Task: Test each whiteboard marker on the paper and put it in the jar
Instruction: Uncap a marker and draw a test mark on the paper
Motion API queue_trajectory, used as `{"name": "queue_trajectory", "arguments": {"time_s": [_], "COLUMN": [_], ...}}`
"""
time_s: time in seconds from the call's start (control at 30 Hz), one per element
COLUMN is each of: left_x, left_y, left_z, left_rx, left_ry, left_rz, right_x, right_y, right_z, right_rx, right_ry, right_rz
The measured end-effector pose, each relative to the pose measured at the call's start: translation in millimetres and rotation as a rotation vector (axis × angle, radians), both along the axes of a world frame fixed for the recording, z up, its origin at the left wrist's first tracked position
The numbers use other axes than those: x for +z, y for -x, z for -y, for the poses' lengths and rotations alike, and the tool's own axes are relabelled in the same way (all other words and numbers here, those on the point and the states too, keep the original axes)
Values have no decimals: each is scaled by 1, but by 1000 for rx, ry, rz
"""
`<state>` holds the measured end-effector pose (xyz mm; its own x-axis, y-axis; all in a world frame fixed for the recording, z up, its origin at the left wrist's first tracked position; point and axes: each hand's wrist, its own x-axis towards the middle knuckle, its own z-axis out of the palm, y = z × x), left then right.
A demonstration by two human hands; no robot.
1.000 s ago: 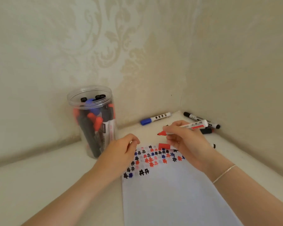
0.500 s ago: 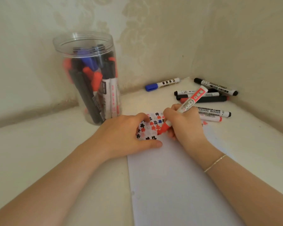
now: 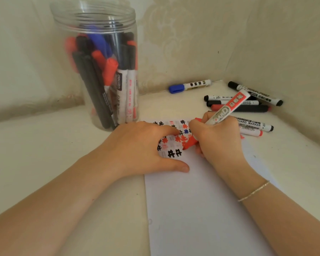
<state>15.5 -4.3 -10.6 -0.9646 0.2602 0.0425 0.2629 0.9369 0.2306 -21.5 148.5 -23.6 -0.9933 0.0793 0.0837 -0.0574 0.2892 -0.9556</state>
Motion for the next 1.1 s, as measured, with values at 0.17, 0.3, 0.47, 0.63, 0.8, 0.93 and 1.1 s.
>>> {"name": "queue_trajectory", "arguments": {"time_s": [0.17, 0.3, 0.47, 0.63, 0.8, 0.93, 1.1], "left_x": [1, 2, 3, 2, 2, 3, 3], "left_y": [1, 0, -1, -1, -1, -2, -1], "left_z": [0, 0, 0, 0, 0, 0, 0], "left_rx": [15, 20, 30, 26, 25, 28, 27], "left_ry": [26, 31, 36, 30, 17, 4, -1], "left_rz": [27, 46, 55, 49, 36, 57, 53], "right_x": [-2, -2, 0, -1, -1, 0, -2], "right_y": [-1, -1, -1, -4, -6, -2, -3], "right_z": [3, 2, 0, 3, 4, 0, 2], "right_rx": [5, 11, 38, 58, 25, 15, 21], "right_ry": [-65, -96, 29, -39, -126, -5, -47], "right_rz": [-95, -110, 6, -68, -164, -58, -70]}}
